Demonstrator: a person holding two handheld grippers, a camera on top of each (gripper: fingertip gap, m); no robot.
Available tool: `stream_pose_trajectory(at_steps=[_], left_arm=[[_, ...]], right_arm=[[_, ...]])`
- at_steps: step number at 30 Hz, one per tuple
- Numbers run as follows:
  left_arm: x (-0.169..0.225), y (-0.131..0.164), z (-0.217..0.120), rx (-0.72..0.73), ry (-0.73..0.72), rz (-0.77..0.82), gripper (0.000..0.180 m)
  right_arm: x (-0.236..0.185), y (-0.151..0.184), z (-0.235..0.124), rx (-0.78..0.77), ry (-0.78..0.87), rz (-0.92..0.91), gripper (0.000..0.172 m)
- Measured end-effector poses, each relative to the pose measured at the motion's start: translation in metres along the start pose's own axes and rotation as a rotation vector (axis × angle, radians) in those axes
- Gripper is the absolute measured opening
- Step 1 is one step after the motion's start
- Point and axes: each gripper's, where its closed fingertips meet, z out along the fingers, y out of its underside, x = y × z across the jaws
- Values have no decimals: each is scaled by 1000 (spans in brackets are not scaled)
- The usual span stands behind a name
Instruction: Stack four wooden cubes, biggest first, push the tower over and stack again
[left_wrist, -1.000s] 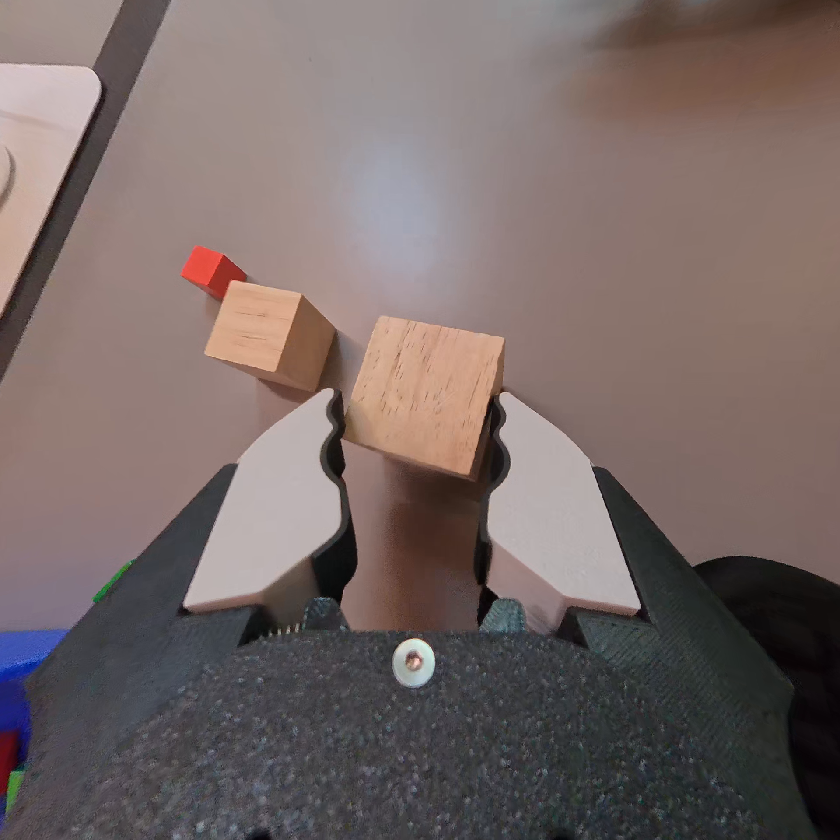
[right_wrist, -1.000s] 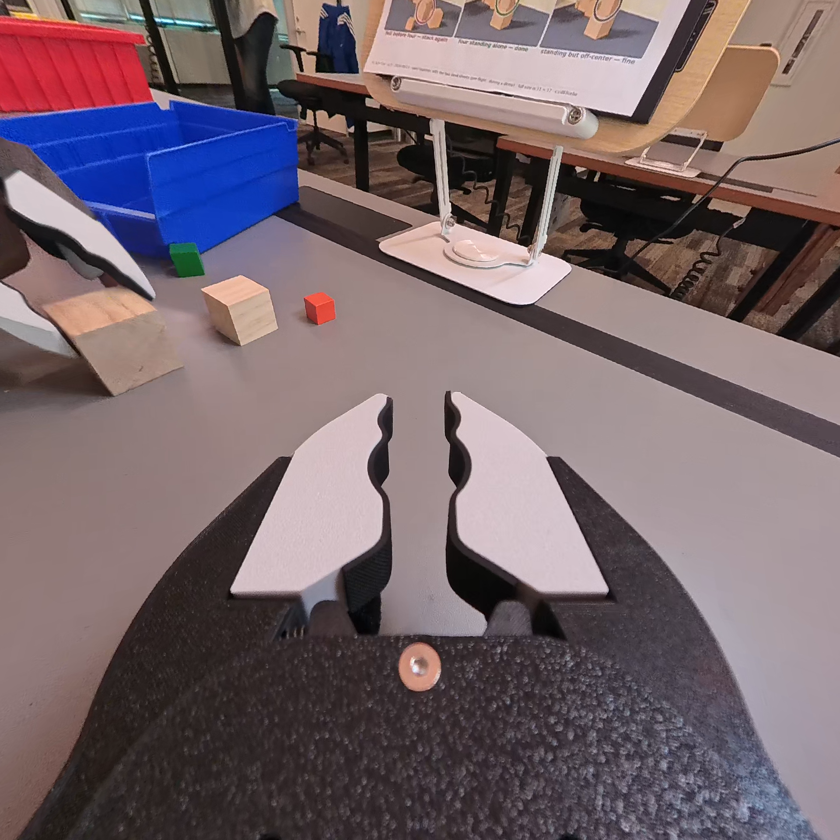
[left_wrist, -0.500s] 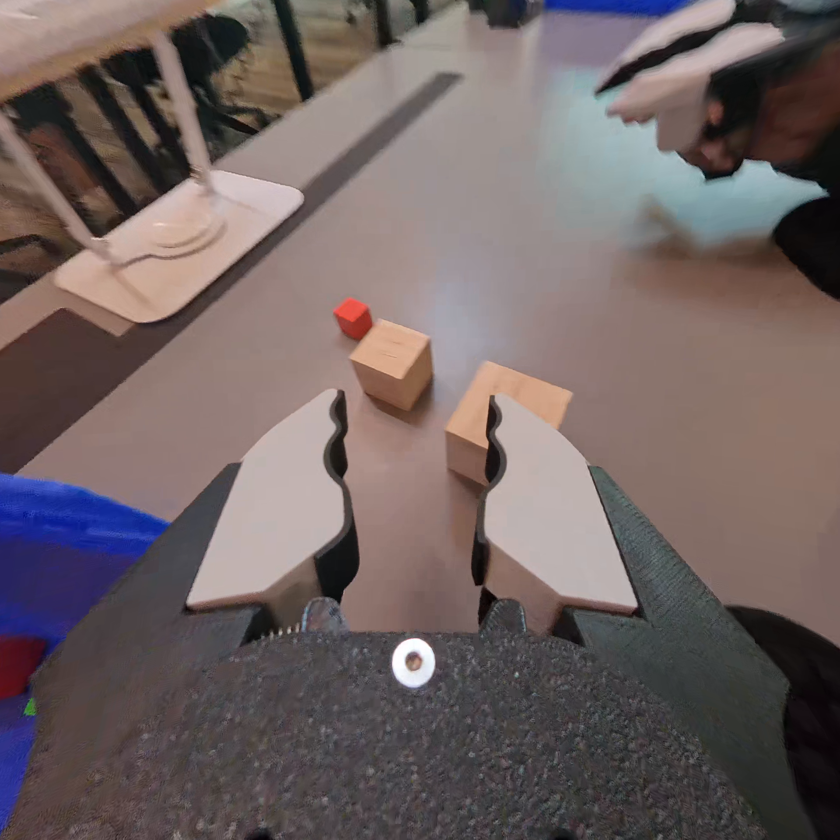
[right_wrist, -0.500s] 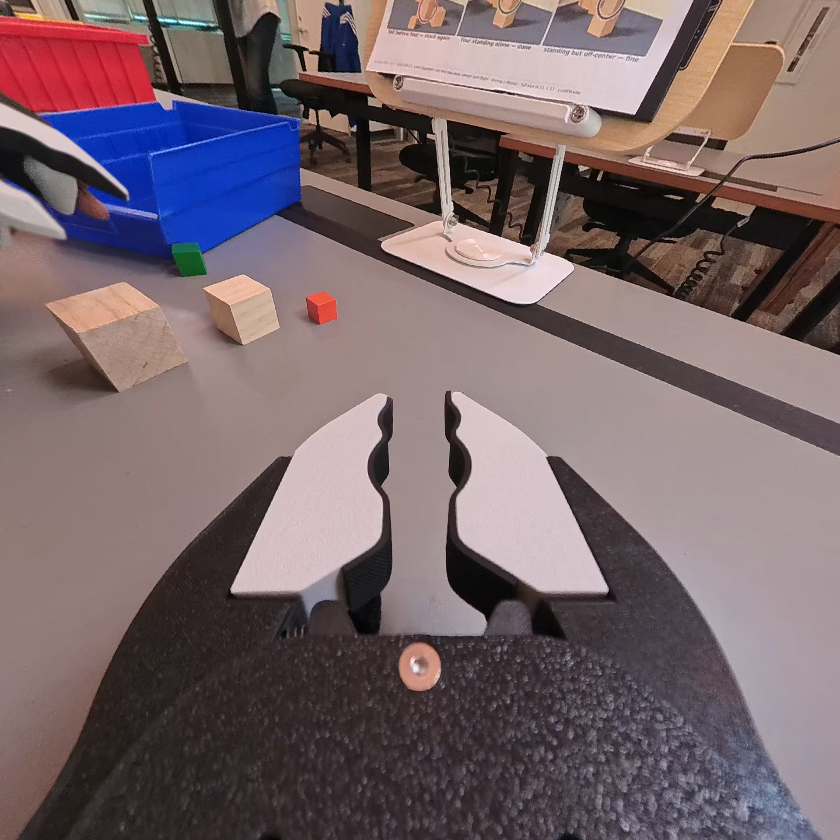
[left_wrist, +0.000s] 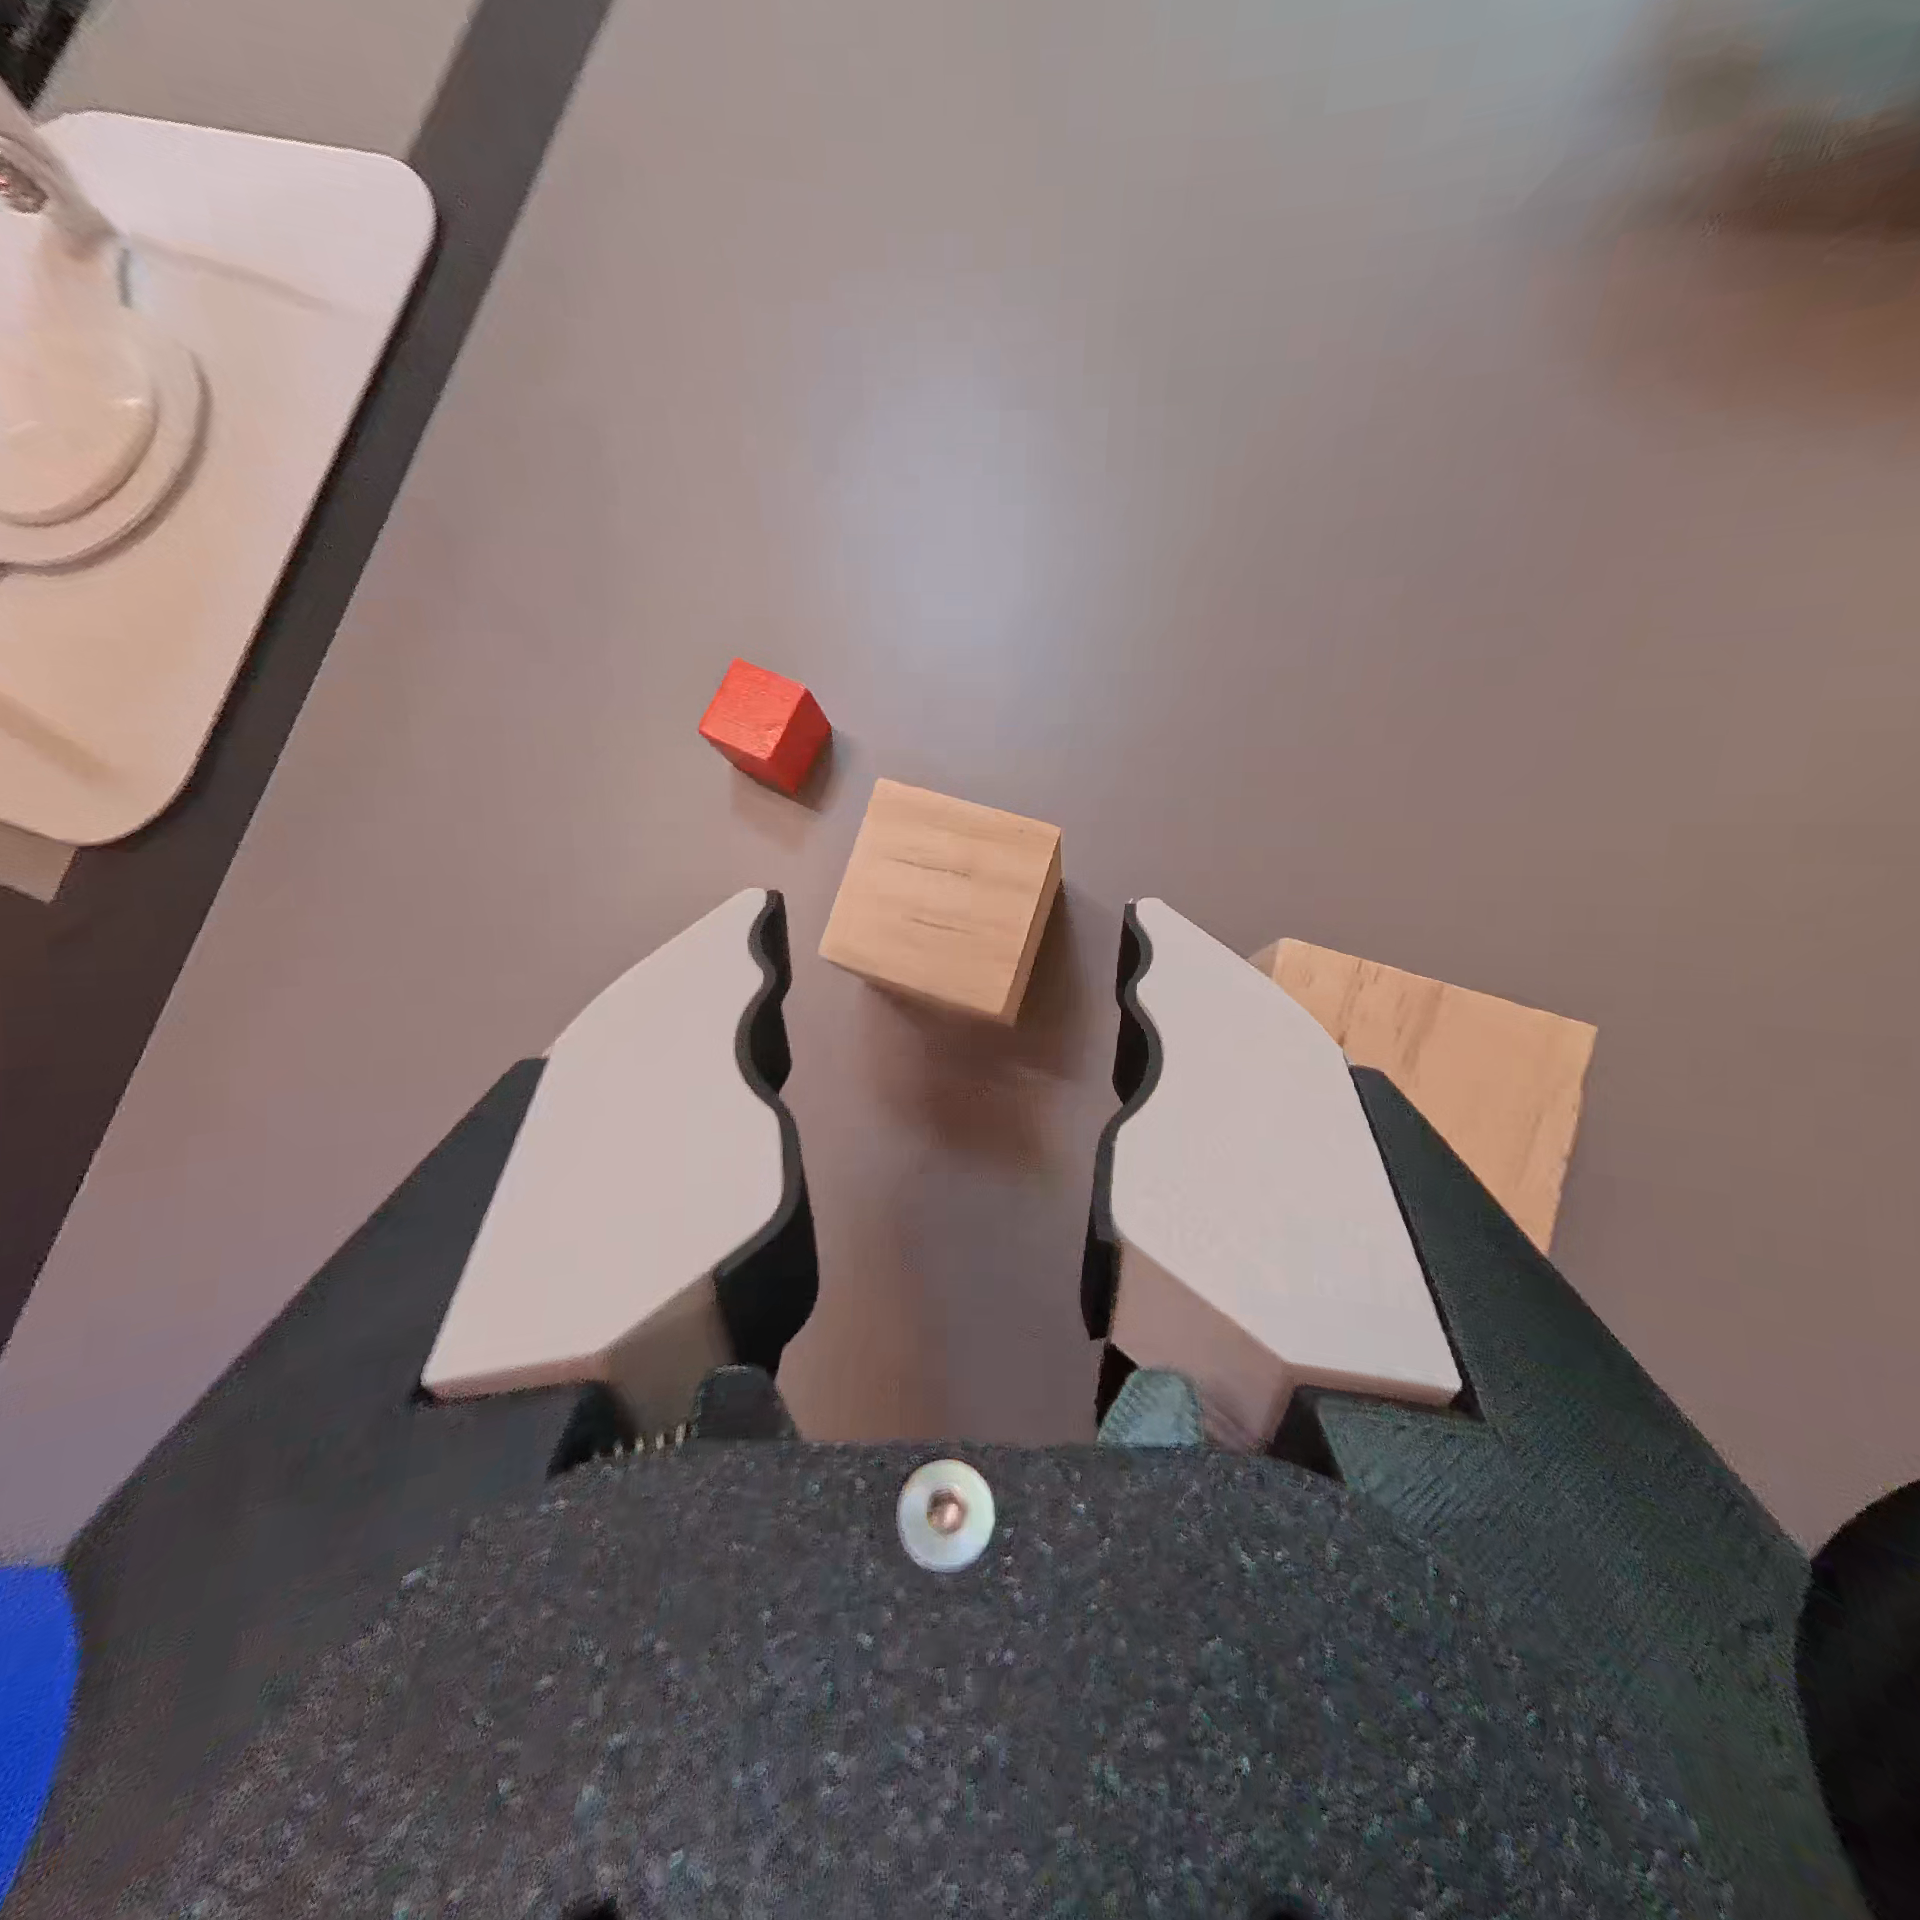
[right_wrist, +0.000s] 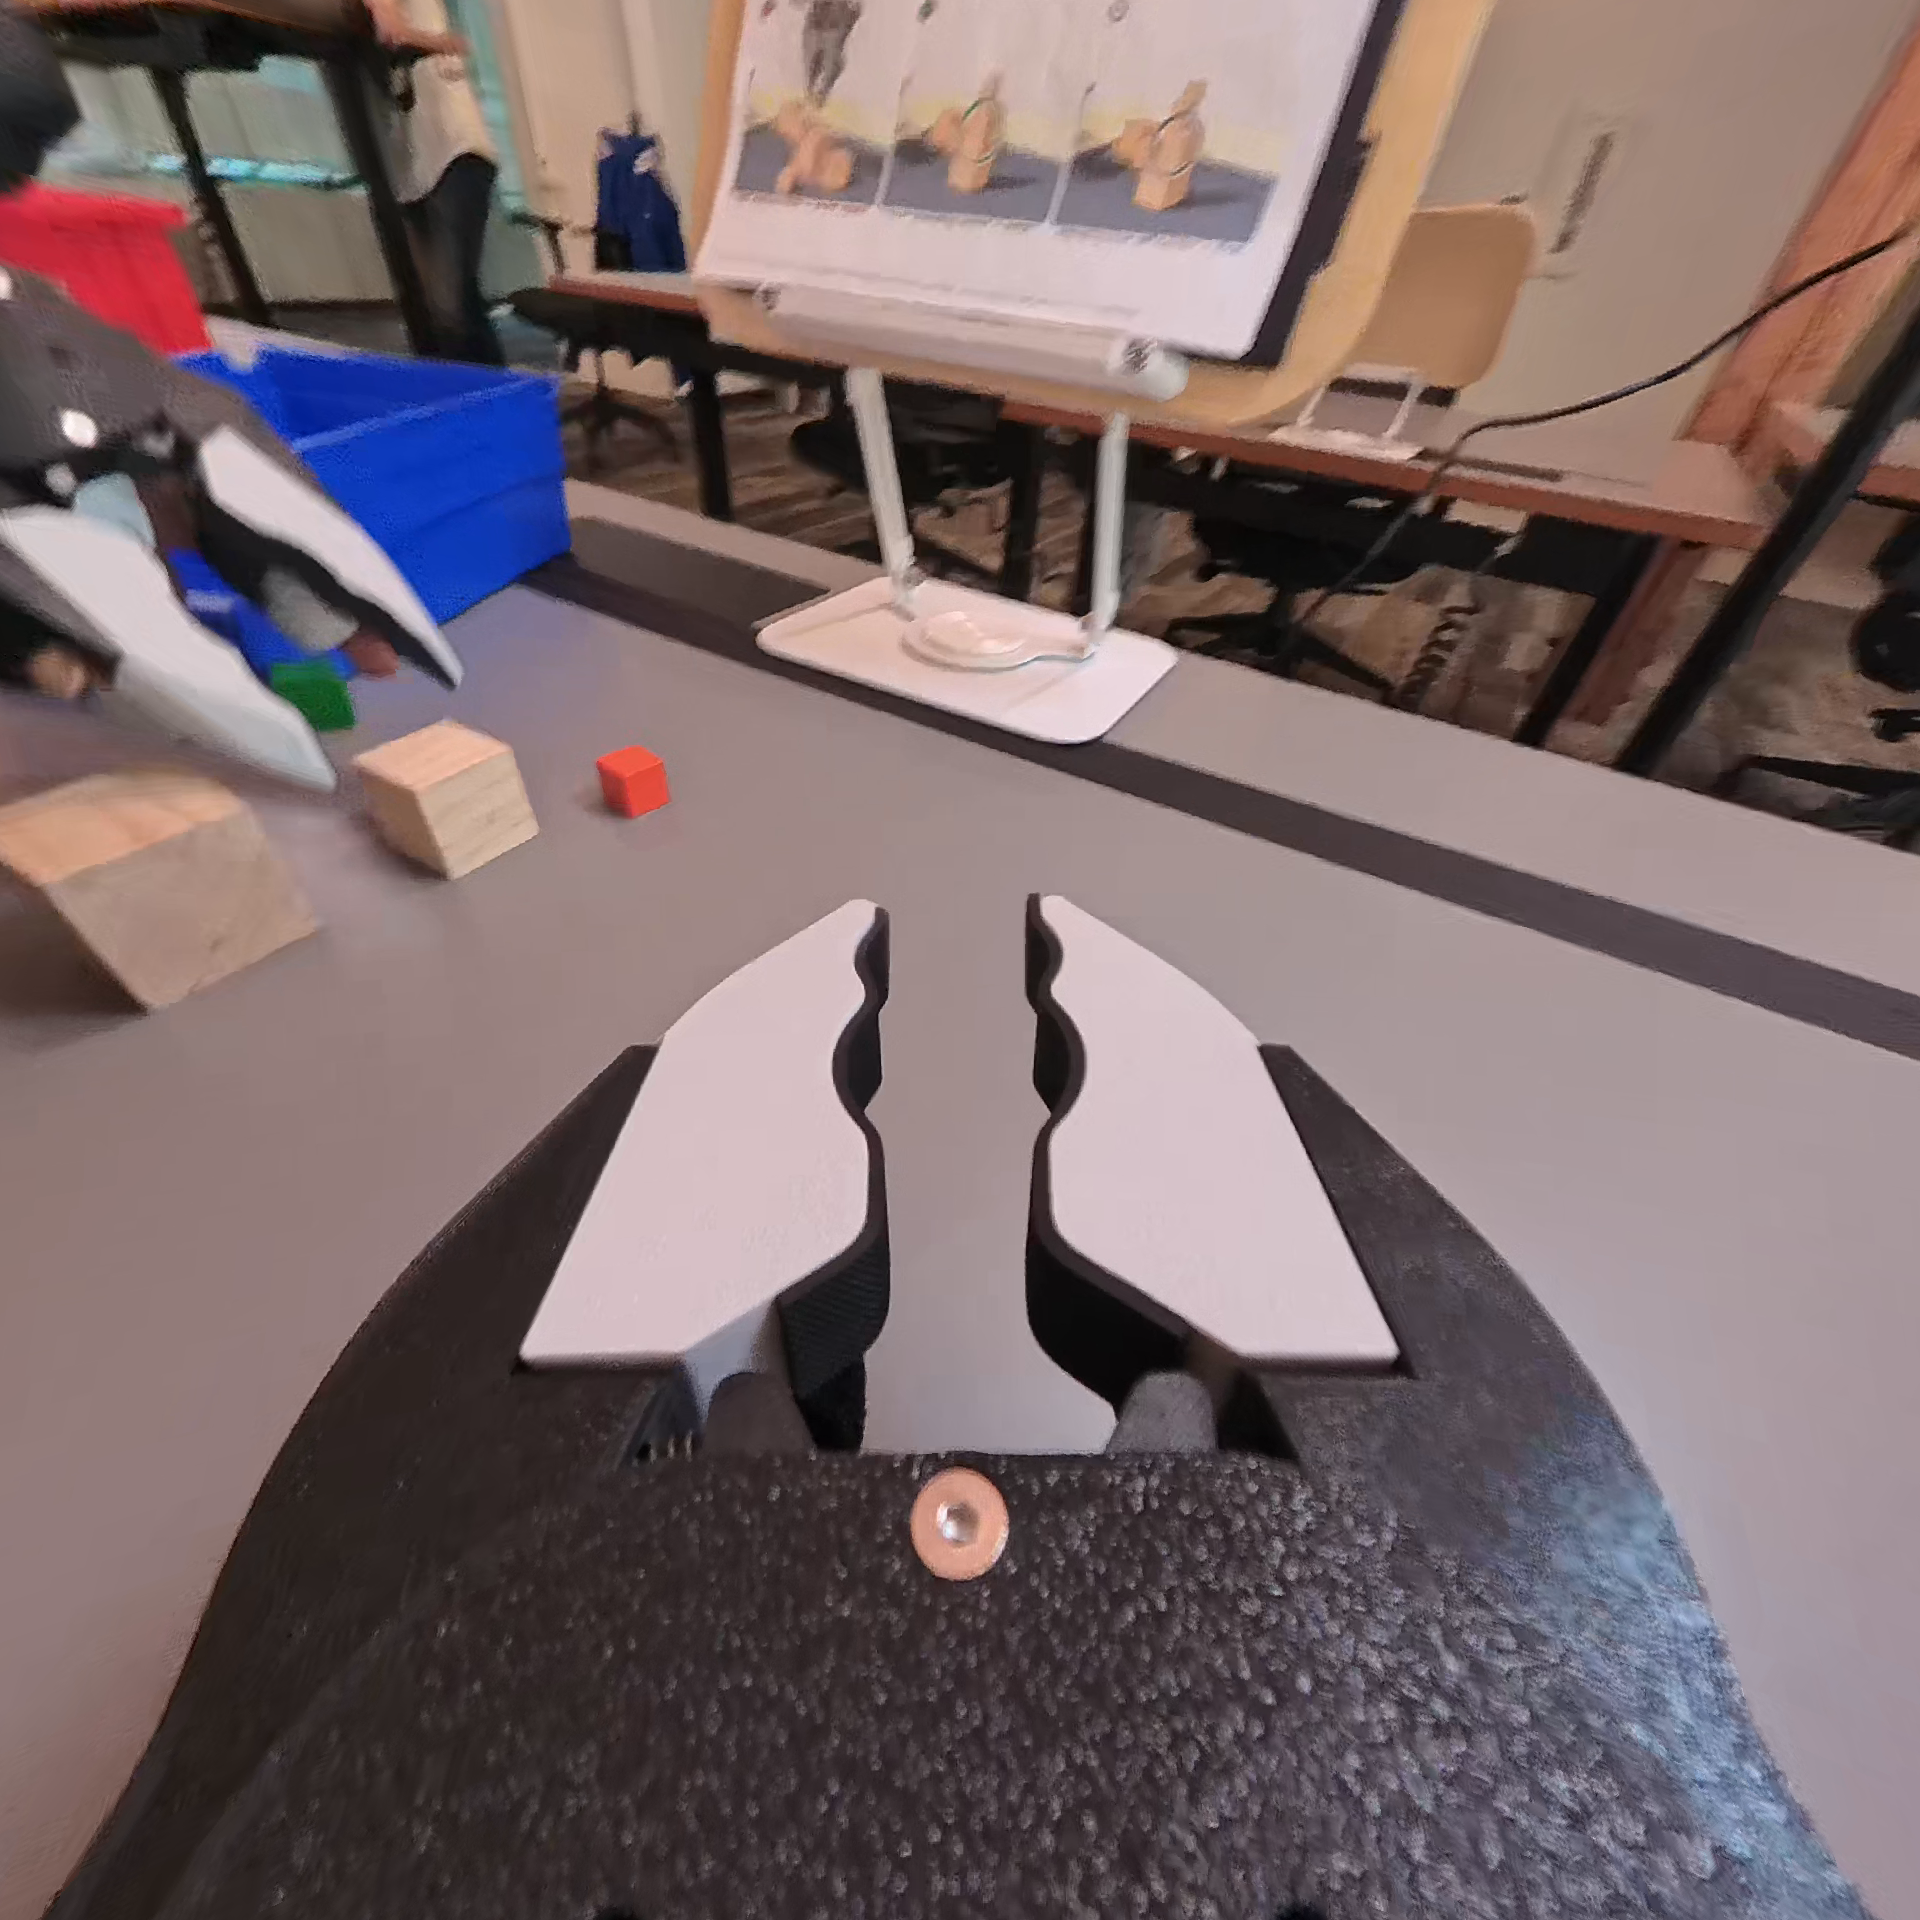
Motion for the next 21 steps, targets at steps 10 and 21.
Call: stream_pose_trajectory(at_steps=[10, 21], left_arm=[[-6, 14, 23, -190, -2, 130, 44], [4, -19, -45, -43, -12, 128, 44]], right_arm=[[42, -33, -29, 199, 188, 91, 5], [46, -38, -33, 229, 222, 82, 0]])
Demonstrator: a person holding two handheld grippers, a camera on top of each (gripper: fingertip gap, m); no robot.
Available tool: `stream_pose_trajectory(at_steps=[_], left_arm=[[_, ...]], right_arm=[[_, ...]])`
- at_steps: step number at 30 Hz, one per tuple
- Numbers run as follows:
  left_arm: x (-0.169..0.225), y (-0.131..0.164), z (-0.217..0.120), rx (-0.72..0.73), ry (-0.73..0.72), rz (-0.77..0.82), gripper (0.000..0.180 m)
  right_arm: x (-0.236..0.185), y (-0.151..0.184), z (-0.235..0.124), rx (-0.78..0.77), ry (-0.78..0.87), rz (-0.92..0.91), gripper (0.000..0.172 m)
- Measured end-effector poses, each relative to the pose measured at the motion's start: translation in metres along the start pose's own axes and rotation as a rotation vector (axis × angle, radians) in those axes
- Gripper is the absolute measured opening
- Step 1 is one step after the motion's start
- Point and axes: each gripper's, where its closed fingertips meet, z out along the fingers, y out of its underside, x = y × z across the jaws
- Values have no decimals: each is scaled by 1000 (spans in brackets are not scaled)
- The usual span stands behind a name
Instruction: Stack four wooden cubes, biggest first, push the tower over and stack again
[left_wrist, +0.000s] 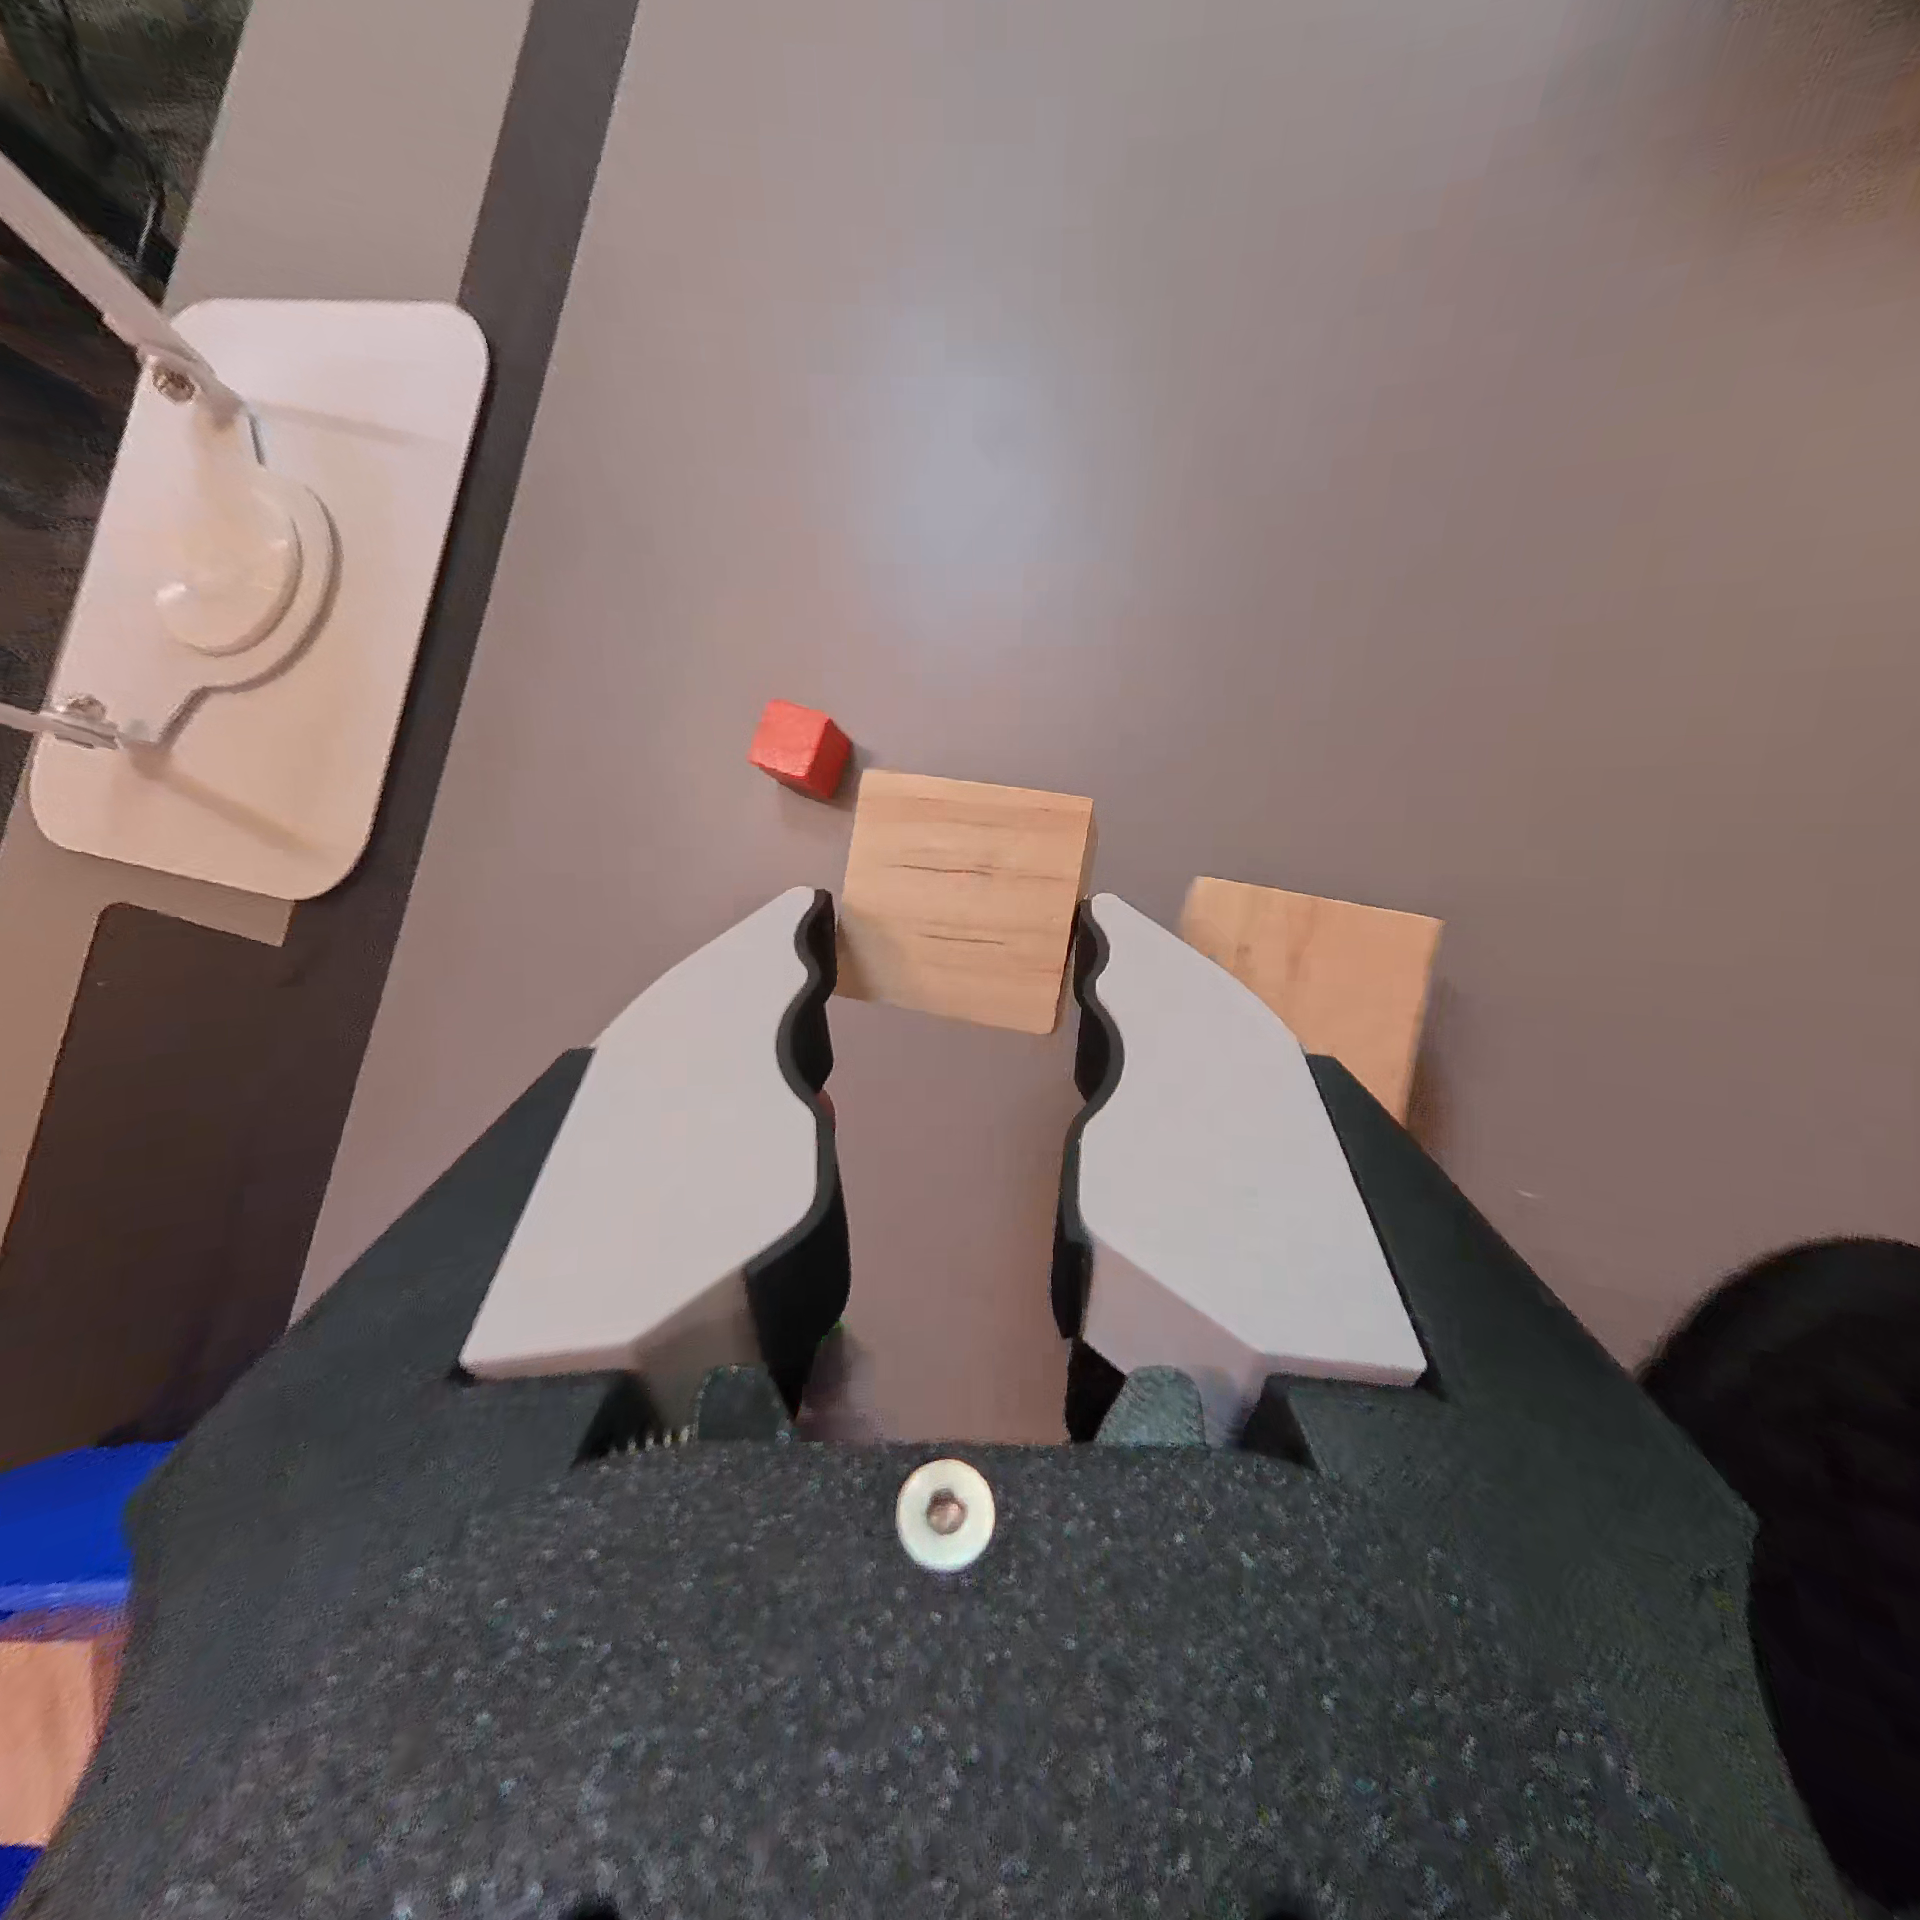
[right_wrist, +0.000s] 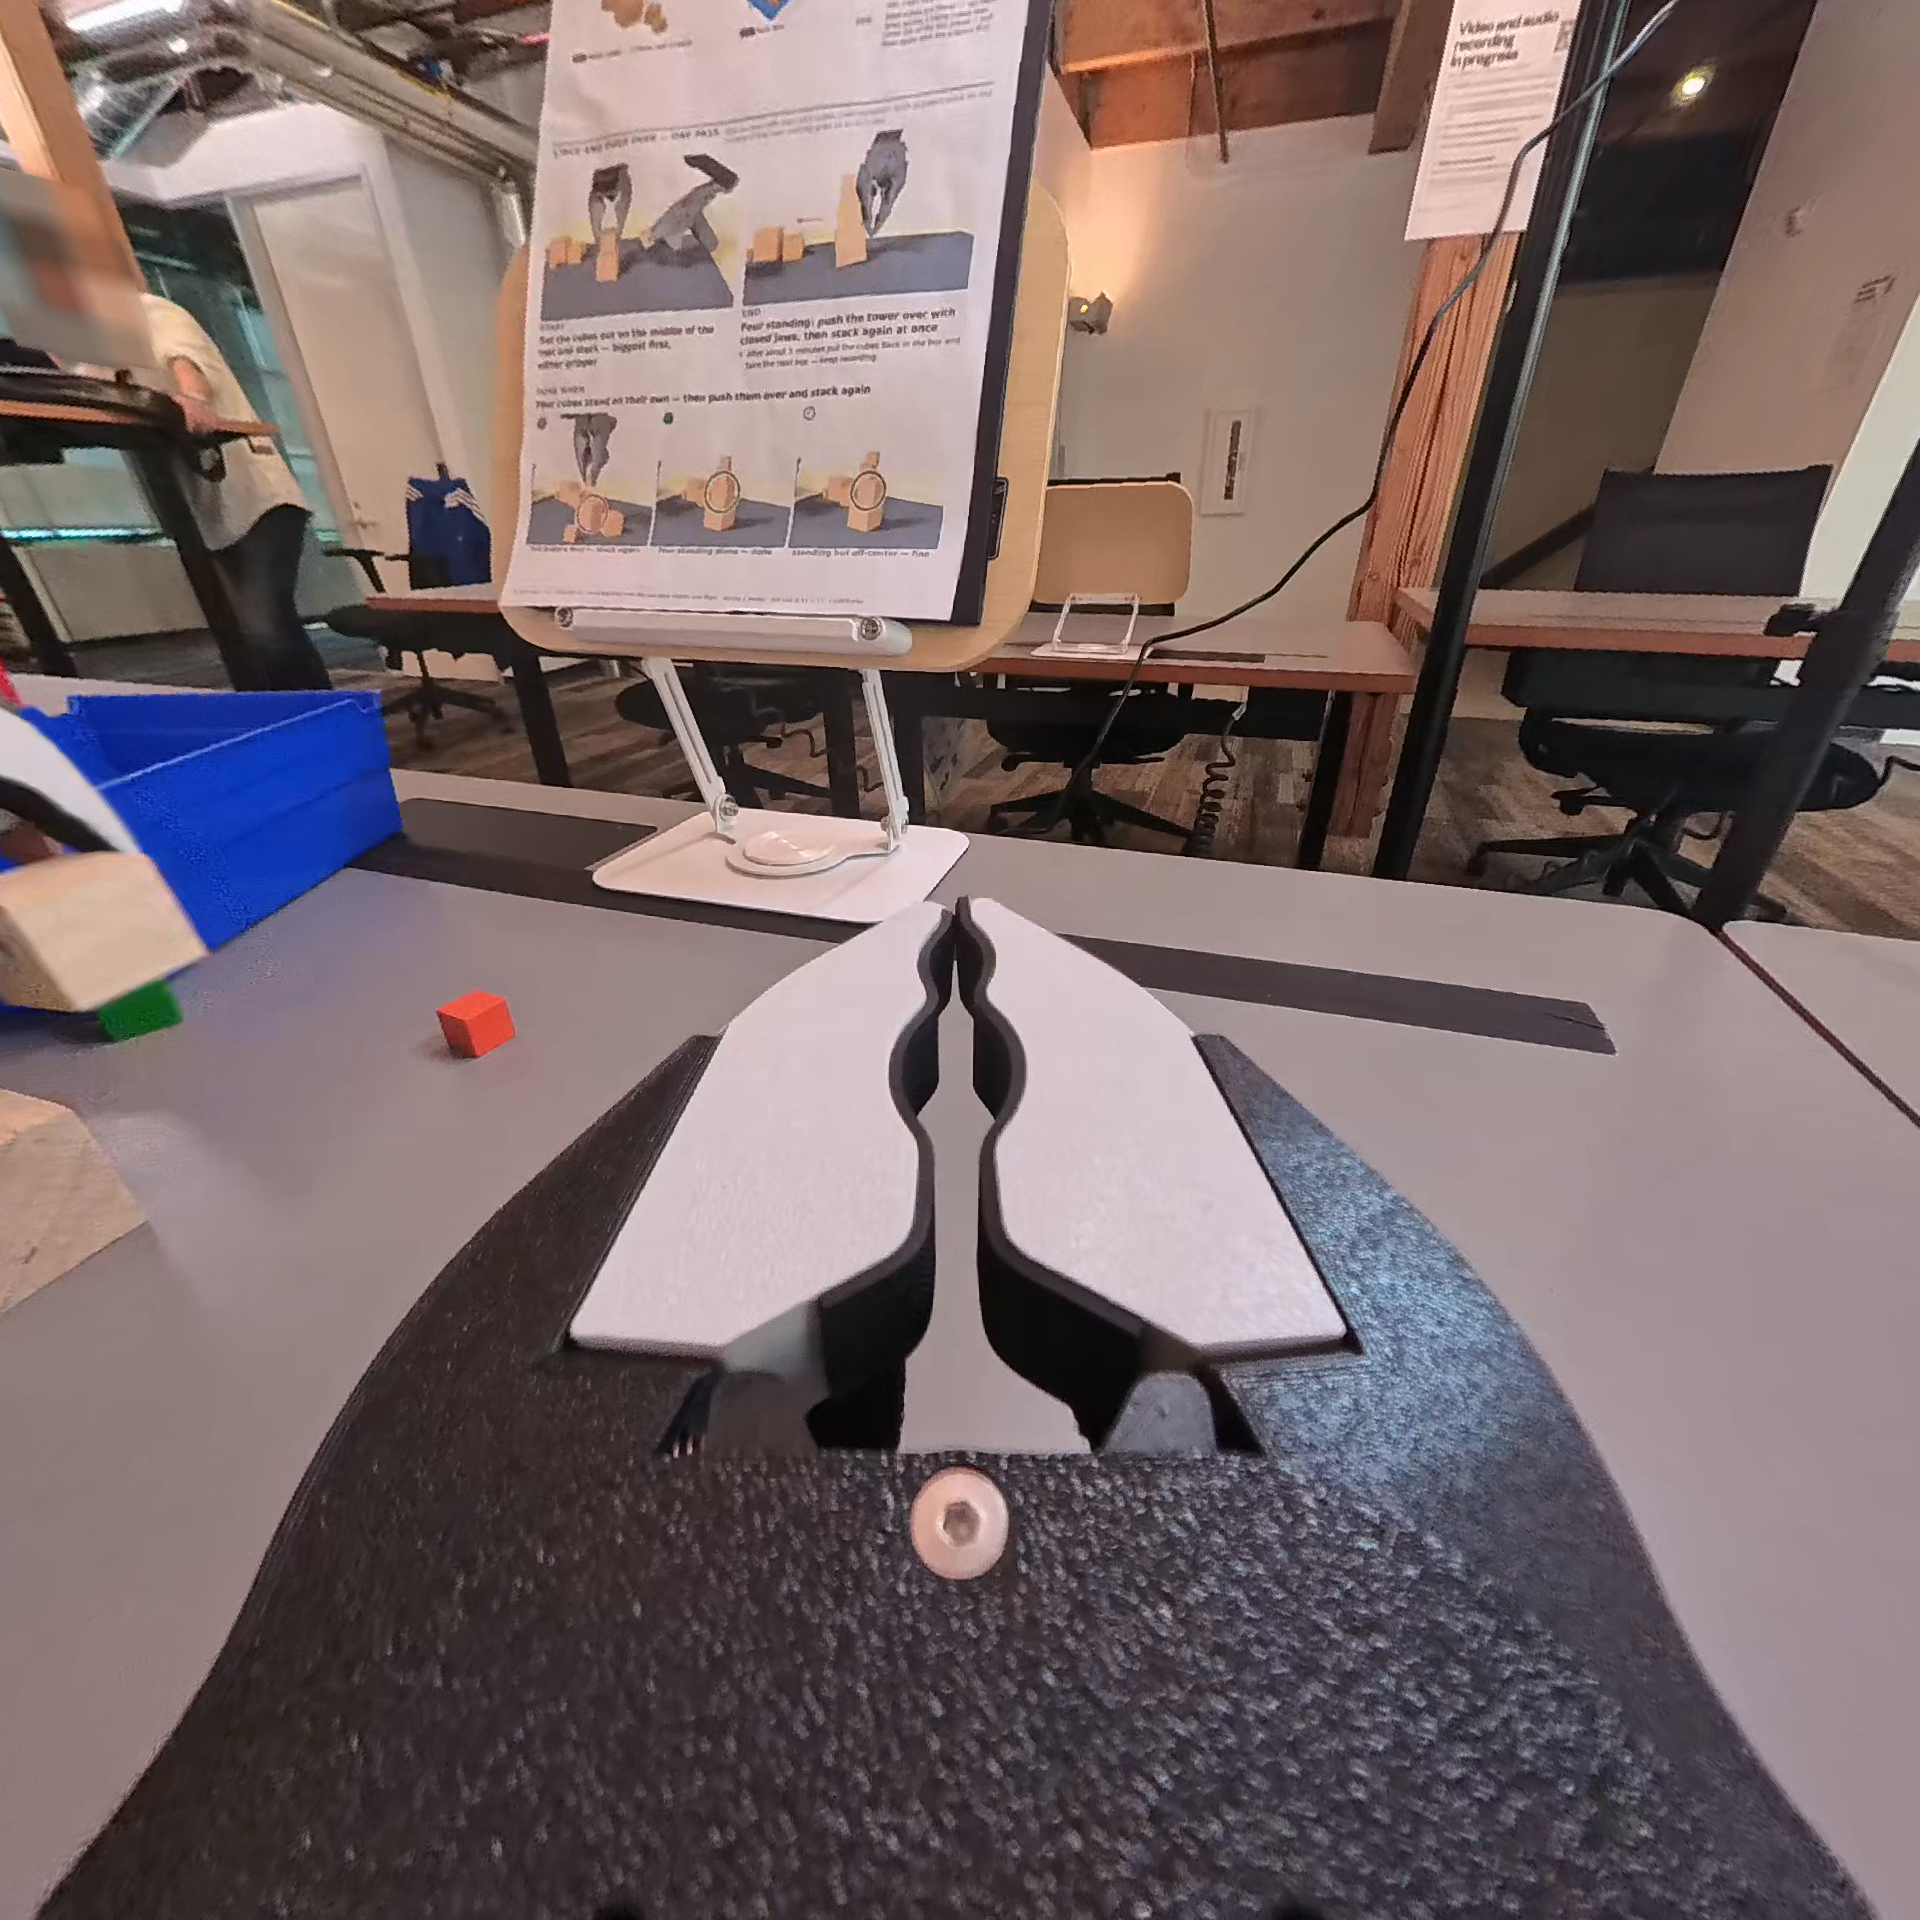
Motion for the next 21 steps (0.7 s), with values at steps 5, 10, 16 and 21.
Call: stream_pose_trajectory(at_steps=[5, 10, 16, 21], left_arm=[[39, -7, -27, 17, 63, 25, 44], [62, 7, -17, -9, 92, 10, 44], [65, 16, -5, -21, 88, -13, 44], [64, 17, -4, -36, 71, 26, 44]], right_arm=[[-1, 1, 0, -4, -7, -1, 0], [-4, 1, 1, -7, -12, -5, 0], [-4, 3, 1, -18, -16, -6, 0], [-6, 5, 2, -28, -26, -6, 0]])
